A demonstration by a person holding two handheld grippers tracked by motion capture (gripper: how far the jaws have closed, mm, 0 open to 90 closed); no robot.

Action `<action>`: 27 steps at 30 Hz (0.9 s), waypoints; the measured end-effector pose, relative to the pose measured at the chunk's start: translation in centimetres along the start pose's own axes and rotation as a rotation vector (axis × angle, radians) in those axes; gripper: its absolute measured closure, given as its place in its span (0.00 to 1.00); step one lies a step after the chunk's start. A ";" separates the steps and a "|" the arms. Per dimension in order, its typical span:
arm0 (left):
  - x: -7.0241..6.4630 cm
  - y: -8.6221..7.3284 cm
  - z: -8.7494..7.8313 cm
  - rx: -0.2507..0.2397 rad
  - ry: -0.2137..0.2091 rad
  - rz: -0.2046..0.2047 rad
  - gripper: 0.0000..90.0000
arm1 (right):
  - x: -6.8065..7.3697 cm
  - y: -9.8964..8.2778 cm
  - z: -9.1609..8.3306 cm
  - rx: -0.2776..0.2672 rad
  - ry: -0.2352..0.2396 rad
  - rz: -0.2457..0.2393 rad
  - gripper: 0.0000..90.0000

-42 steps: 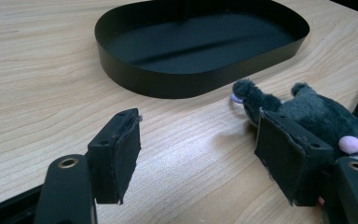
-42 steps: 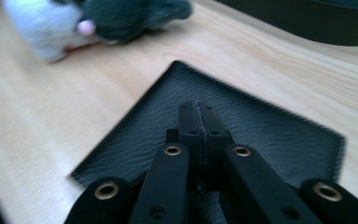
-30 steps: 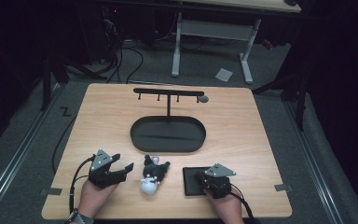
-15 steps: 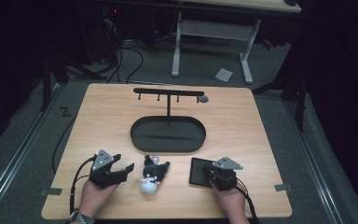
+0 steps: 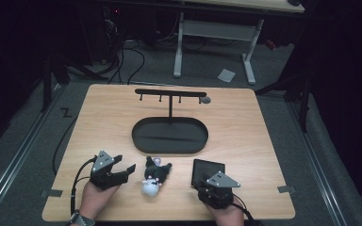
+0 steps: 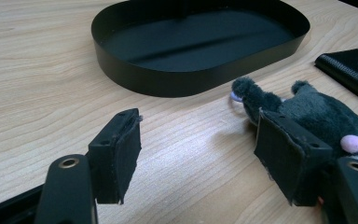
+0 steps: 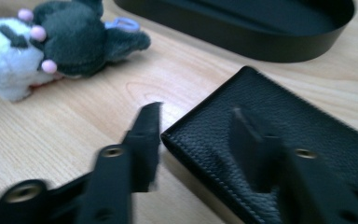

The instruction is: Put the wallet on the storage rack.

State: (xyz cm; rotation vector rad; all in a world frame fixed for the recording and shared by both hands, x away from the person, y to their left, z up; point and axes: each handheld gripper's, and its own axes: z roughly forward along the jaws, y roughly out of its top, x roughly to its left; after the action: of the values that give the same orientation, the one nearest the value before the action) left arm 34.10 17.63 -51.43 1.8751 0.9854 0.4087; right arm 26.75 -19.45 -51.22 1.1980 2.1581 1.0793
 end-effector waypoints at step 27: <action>-0.1 0.0 0.0 0.002 -0.005 0.002 0.35 | 1.8 -0.3 2.9 0.084 -0.160 -0.165 0.48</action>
State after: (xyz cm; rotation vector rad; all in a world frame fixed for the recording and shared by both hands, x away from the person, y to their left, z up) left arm 34.06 17.57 -51.41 1.8781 0.9811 0.4044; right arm 27.62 -16.79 -53.18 1.0808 2.1529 0.8031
